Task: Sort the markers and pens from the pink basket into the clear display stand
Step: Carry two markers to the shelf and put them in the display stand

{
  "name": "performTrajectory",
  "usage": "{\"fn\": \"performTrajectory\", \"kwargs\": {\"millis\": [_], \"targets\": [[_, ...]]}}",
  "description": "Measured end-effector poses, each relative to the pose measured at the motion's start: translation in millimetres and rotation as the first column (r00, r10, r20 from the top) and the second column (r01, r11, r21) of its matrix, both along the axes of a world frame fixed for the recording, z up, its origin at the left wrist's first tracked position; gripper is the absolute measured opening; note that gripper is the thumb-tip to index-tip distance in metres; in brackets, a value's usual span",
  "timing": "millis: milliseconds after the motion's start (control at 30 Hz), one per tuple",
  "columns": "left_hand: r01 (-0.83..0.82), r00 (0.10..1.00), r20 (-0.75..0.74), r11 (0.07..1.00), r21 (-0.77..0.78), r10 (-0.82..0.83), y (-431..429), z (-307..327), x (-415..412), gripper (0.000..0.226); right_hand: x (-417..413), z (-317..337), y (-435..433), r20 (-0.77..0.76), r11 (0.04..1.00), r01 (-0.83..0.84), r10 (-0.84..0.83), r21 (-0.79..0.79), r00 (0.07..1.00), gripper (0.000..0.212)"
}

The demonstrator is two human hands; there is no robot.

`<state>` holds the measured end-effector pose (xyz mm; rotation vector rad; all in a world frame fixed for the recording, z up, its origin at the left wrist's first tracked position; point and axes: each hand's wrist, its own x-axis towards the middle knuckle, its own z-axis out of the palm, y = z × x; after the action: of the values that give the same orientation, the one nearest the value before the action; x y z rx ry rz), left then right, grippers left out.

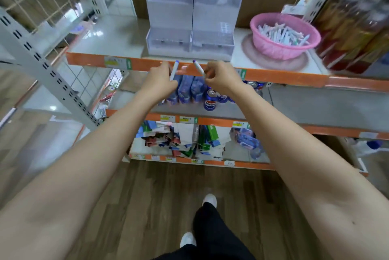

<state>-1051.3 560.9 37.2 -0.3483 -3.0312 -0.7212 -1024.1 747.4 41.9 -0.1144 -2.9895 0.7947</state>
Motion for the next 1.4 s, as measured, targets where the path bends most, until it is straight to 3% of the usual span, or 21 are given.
{"fn": "performTrajectory", "kwargs": {"millis": [267, 767, 1100, 1233, 1400], "targets": [[-0.05, 0.998, -0.035, 0.996, 0.07, 0.053, 29, 20, -78, 0.028, -90, 27, 20, -0.097, 0.995, -0.085, 0.08, -0.046, 0.992, 0.01], [-0.127, 0.992, 0.005, 0.964, 0.233, 0.129, 23, 43, -159, 0.025, -177, 38, 12, -0.051, 0.986, -0.152, 0.149, -0.064, 0.988, 0.014], [0.009, 1.0, -0.011, 0.921, 0.39, -0.005, -16, 57, -206, 0.02, -207, 48, -43, -0.175, 0.985, -0.07, 0.042, -0.156, 0.984, 0.012], [0.108, 0.993, -0.09, 0.908, 0.404, -0.078, -33, 65, -222, 0.02, -217, 51, -67, -0.222, 0.974, -0.002, -0.05, -0.227, 0.974, 0.012], [0.191, 0.981, -0.063, 0.842, 0.505, -0.185, -47, 66, -239, 0.016, -224, 53, -85, -0.252, 0.962, 0.07, -0.139, -0.266, 0.958, 0.012]]}}
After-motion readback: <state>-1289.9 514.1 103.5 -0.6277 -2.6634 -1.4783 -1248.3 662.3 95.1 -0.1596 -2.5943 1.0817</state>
